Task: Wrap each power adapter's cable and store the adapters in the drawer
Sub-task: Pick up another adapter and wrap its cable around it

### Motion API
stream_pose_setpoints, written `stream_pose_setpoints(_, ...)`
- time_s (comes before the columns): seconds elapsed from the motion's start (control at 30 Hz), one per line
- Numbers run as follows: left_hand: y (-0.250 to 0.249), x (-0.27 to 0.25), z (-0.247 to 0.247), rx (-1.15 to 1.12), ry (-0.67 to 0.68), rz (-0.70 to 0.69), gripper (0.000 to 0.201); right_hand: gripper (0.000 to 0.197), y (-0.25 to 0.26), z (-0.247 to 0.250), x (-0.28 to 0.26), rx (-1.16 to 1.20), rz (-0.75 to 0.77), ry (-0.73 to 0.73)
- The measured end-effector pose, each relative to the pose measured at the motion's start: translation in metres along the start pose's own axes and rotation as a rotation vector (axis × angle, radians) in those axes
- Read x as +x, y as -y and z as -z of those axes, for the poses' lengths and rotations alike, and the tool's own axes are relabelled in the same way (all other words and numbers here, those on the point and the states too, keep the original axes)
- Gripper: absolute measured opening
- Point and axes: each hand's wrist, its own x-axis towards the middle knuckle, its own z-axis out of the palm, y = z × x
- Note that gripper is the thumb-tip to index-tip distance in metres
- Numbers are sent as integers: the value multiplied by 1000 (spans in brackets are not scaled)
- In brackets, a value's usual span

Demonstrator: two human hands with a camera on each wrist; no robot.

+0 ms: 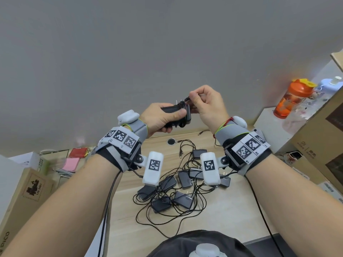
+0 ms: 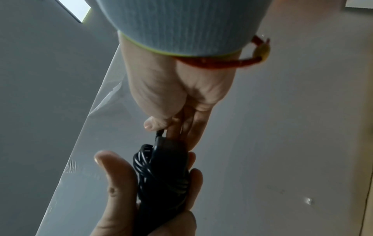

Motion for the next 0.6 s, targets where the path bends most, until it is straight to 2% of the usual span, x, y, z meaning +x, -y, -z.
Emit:
stream_pose_setpoints(0.17,-1,-2,-6,105,22,-5,45,16,-4,0,2,-84,-29,-76)
stream_pose_setpoints(0.33,-5,-4,-10,116,-52,5,52,17,2,2,2,-91,-34,-45)
stream_pose_setpoints(0.5,-6,-2,-8,151,-124,3,28,10,4,4,1,-95,-13,95)
stream_pose_setpoints(0.6,-5,-1,-7,185,-109,-3,25,10,0,5,0,-68,-35,88)
